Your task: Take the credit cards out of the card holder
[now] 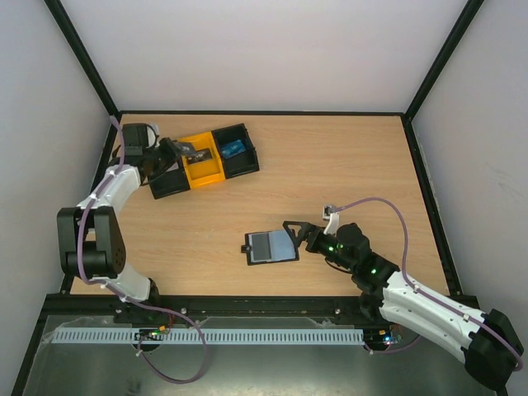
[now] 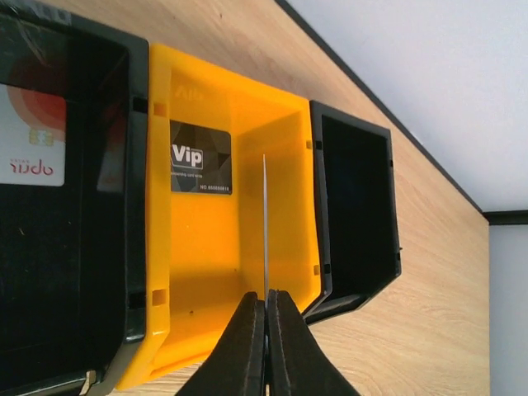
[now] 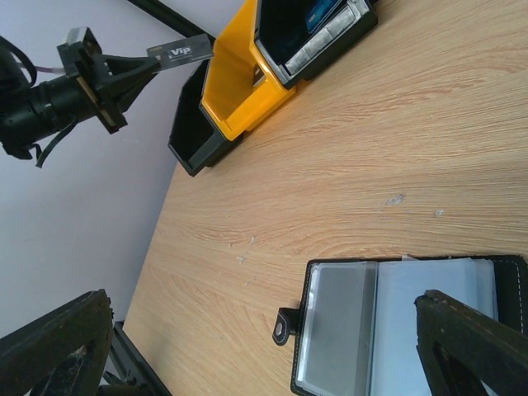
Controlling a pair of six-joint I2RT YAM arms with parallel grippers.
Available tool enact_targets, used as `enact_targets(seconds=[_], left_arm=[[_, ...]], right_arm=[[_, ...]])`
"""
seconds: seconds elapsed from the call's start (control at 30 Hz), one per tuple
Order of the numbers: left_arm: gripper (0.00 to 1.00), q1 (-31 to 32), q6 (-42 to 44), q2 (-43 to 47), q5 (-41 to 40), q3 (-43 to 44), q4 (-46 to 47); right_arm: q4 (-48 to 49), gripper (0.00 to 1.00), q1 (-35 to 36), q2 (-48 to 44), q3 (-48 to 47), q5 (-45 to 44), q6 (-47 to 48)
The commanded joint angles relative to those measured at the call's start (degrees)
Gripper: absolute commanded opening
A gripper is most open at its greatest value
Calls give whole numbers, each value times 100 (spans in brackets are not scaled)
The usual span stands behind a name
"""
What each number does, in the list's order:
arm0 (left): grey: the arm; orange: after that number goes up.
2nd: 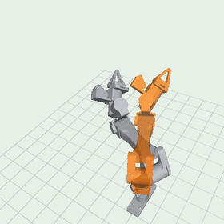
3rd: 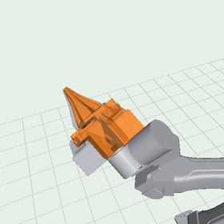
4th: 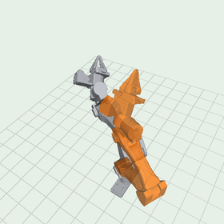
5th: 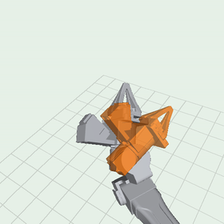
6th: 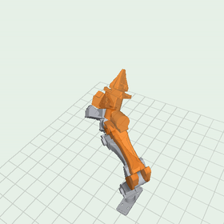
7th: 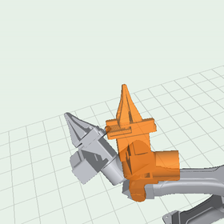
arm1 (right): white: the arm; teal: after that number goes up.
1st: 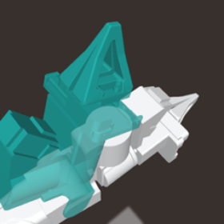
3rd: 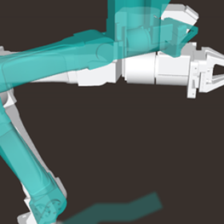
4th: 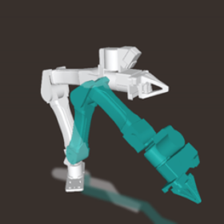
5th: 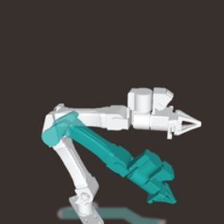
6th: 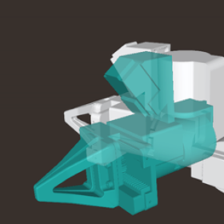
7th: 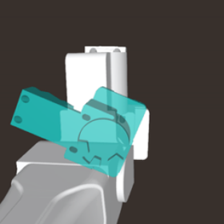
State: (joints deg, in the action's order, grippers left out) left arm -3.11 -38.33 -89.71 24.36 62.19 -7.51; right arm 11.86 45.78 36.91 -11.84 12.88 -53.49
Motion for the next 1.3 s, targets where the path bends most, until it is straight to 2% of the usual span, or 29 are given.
enact_targets(seconds=[0.0, 0.6, 1.27], left_arm=[[3, 101, 134, -290, -111, 412, -192], [3, 501, 156, -1669, -595, 1434, -514], [4, 584, 218, -2309, -770, 1944, -716]], right_arm=[[154, 98, 13, 0, -111, -171, 68], [-48, 98, 15, 158, -308, -339, 214], [-156, 98, 11, 114, -350, -432, 211]])
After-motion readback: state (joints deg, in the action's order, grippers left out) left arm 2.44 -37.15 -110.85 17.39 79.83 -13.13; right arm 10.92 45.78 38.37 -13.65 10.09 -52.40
